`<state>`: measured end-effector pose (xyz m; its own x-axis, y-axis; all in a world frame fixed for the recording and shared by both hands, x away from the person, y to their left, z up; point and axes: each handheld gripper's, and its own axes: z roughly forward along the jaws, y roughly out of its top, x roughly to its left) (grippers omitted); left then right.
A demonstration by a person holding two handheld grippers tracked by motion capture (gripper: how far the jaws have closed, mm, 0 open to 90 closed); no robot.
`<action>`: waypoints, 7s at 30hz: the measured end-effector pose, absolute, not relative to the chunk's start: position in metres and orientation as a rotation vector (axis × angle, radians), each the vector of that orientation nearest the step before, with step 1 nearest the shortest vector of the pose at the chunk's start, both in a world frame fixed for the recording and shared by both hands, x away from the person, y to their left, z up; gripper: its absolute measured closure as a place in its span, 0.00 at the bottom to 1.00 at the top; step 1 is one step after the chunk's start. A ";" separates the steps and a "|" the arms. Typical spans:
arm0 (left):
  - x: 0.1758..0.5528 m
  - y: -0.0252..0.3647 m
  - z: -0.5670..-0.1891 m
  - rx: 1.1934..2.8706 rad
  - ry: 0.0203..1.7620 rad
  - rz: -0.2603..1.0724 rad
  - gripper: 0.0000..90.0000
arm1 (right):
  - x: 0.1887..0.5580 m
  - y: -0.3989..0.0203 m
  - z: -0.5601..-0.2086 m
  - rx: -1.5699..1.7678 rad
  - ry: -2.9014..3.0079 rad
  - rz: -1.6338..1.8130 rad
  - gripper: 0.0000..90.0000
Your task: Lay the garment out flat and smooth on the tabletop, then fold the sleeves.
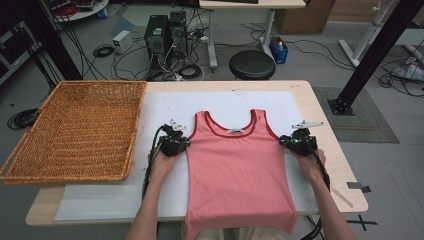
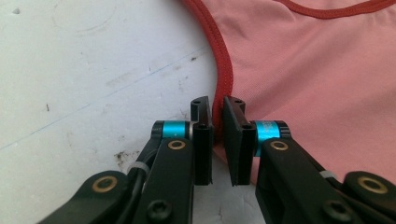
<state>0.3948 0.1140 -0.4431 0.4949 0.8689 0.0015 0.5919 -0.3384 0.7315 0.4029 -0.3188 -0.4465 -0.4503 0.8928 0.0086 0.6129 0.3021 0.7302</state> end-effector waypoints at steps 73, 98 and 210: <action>0.428 0.087 -0.374 2.046 0.975 0.560 0.36 | 0.337 -0.311 -0.428 1.290 2.175 1.095 0.27; 0.529 0.069 -0.439 2.124 1.188 0.460 0.47 | 0.336 -0.304 -0.424 1.284 2.182 1.072 0.28; 0.314 0.049 -0.422 2.061 0.693 0.281 0.68 | 0.328 -0.290 -0.423 1.213 2.226 1.100 0.30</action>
<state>0.3141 0.0486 -0.4217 0.8157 0.5746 -0.0665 0.3664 -0.4243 0.8281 0.3278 -0.2896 -0.4232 -0.5579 0.8289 0.0398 0.5350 0.3226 0.7808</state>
